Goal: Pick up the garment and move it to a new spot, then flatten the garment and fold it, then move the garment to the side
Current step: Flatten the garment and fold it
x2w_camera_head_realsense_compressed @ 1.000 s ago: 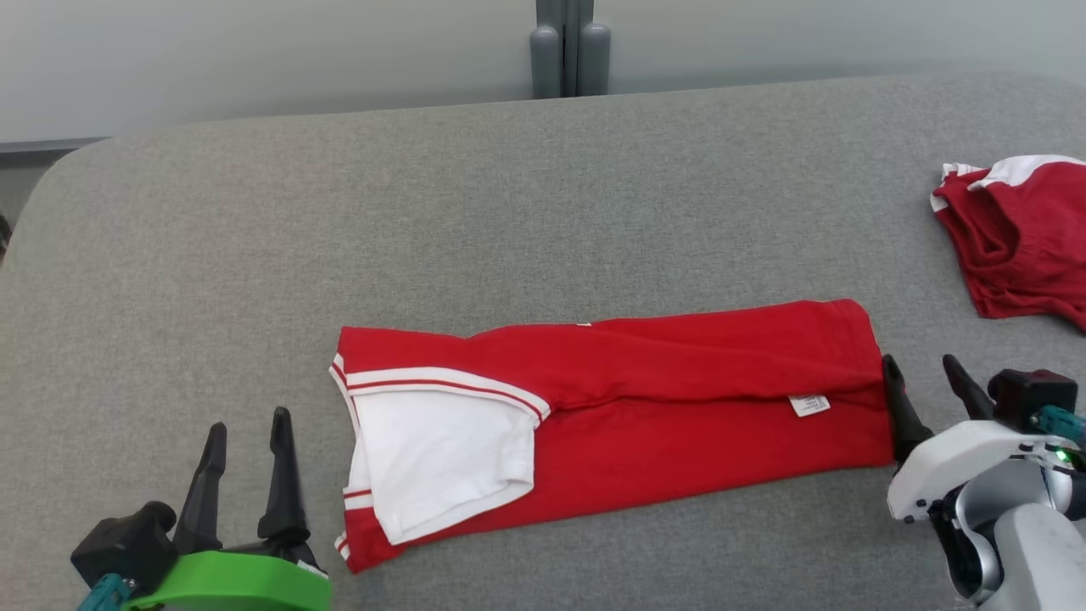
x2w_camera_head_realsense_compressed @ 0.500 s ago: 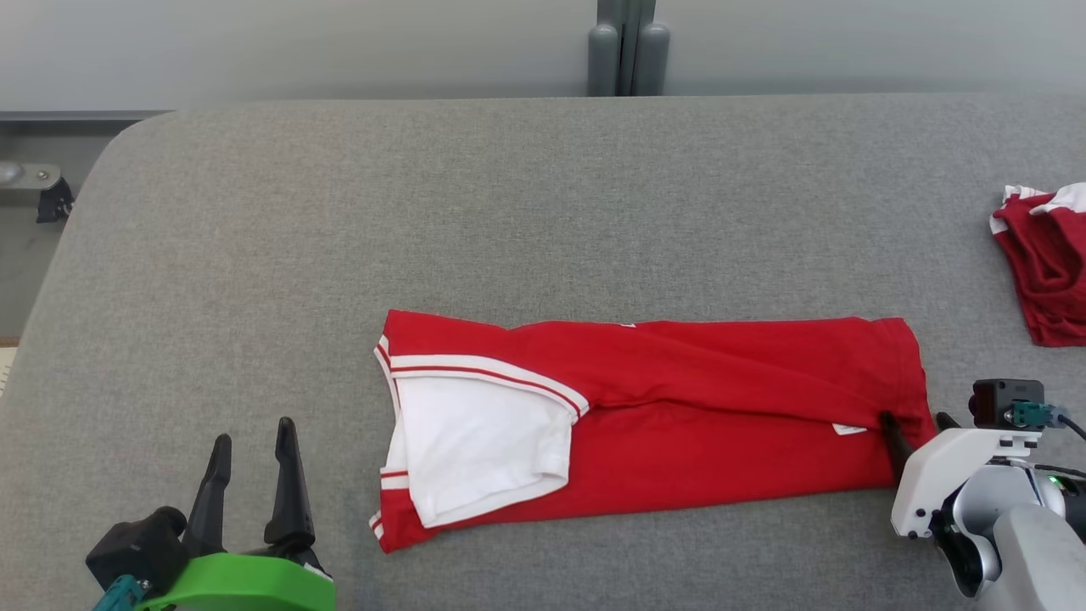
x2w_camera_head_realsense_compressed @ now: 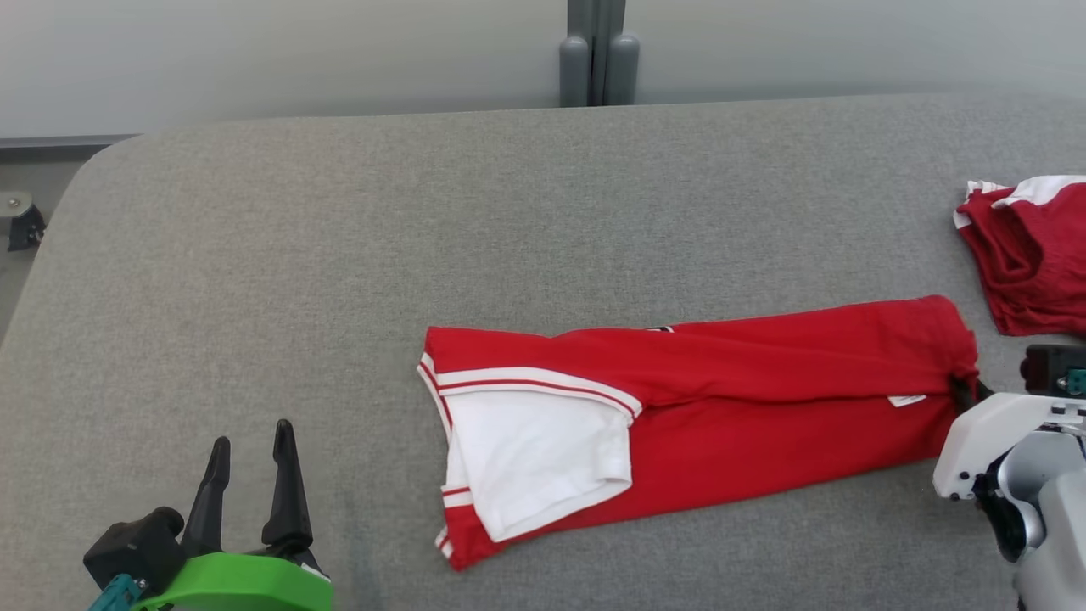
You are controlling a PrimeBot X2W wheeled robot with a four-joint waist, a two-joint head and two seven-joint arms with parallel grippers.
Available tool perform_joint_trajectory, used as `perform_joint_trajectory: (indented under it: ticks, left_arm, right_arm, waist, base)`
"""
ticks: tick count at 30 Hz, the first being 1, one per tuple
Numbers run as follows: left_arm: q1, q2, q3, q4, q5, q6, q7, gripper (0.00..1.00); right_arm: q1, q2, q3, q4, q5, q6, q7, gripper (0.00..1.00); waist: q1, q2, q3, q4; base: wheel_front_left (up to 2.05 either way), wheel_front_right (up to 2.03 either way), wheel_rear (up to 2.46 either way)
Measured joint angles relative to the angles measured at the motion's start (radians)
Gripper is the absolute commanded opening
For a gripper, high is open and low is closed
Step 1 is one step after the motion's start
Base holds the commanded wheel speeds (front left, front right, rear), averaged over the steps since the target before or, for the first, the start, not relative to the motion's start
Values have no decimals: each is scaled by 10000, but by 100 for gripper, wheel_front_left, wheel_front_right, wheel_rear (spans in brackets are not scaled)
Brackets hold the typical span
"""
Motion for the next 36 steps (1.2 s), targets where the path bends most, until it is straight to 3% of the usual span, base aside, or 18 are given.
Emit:
perform_joint_trajectory:
  ticks: [5,13,20,25,36]
  left_arm:
    - [-70,44,-59,56,88,-35,25,100]
    - [-475,169,-198,290,435,-40,-19,100]
    - [-754,125,-334,554,621,-44,-58,100]
    - [-769,56,-336,644,619,-59,-71,100]
    - [-800,-138,-343,729,617,-159,-144,100]
  right_arm:
    - [198,-380,-499,-546,79,-2,-92,0]
    - [668,107,-414,-2196,591,-8,173,0]
    - [907,644,1262,-4153,1220,-10,748,0]
    - [971,1124,2685,-4817,1720,-10,1016,0]
    - [556,1848,4855,-3866,2341,-12,953,0]
  waist:
    - [0,0,-25,-329]
    - [0,0,56,-780]
    - [0,0,69,-694]
    - [0,0,20,-378]
    - [0,0,61,645]
  base:
    - [0,0,0]
    - [0,0,0]
    - [0,0,0]
    - [0,0,0]
    - [0,0,0]
